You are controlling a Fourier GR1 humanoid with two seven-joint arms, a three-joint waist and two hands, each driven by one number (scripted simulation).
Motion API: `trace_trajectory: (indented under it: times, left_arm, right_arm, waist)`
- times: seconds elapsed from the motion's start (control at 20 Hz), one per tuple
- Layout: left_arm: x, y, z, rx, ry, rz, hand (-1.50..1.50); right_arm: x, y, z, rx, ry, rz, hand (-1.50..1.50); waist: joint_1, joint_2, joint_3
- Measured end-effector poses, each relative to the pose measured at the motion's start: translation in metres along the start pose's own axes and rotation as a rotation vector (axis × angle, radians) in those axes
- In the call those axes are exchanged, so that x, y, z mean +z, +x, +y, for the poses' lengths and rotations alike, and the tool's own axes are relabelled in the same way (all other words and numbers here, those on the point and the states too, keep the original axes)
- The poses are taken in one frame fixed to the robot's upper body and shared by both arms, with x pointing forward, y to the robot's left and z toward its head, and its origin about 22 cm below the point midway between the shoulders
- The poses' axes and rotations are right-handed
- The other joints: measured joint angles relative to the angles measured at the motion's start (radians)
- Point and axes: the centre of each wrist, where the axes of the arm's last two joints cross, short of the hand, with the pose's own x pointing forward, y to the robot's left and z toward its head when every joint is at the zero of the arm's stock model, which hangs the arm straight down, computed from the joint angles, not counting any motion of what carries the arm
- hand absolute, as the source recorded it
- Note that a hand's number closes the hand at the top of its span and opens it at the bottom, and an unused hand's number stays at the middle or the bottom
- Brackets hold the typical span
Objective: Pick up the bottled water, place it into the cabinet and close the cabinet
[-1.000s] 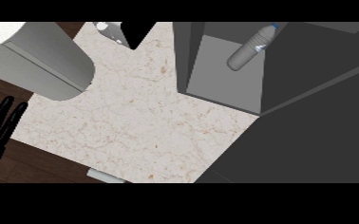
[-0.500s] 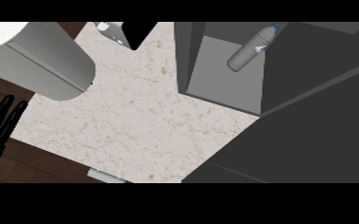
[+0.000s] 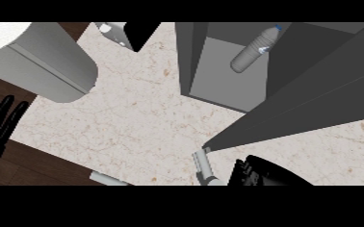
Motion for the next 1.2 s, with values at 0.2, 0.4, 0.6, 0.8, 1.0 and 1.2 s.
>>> trace_trajectory:
  times: [0.2, 0.4, 0.6, 0.8, 1.0, 1.2]
  left_arm:
    - [0.003, -0.002, 0.002, 0.006, 0.014, 0.007, -1.50]
    - [0.004, -0.003, 0.005, 0.004, 0.028, 0.005, -1.50]
    - [0.007, -0.004, 0.007, 0.007, 0.040, 0.004, -1.50]
    - [0.009, -0.003, 0.011, 0.009, 0.051, -0.002, -1.50]
    - [0.011, -0.004, 0.012, 0.015, 0.058, -0.005, -1.50]
    - [0.013, -0.004, 0.014, 0.017, 0.066, -0.009, -1.50]
  right_arm:
    - [-0.030, -0.002, -0.019, -0.021, -0.104, 0.024, 1.50]
    - [-0.065, 0.000, -0.039, -0.059, -0.249, 0.052, 1.50]
    - [-0.100, 0.007, -0.062, -0.091, -0.384, 0.066, 1.50]
    - [-0.129, 0.012, -0.076, -0.143, -0.464, 0.093, 1.50]
    - [-0.145, 0.013, -0.076, -0.200, -0.487, 0.125, -1.50]
    - [-0.156, 0.014, -0.077, -0.260, -0.504, 0.145, -1.50]
  waist:
    - [-0.010, -0.007, 0.003]
    - [-0.027, -0.014, 0.006]
    - [-0.042, -0.019, 0.009]
    - [-0.056, -0.025, 0.013]
    - [-0.068, -0.035, 0.014]
    - [-0.081, -0.041, 0.017]
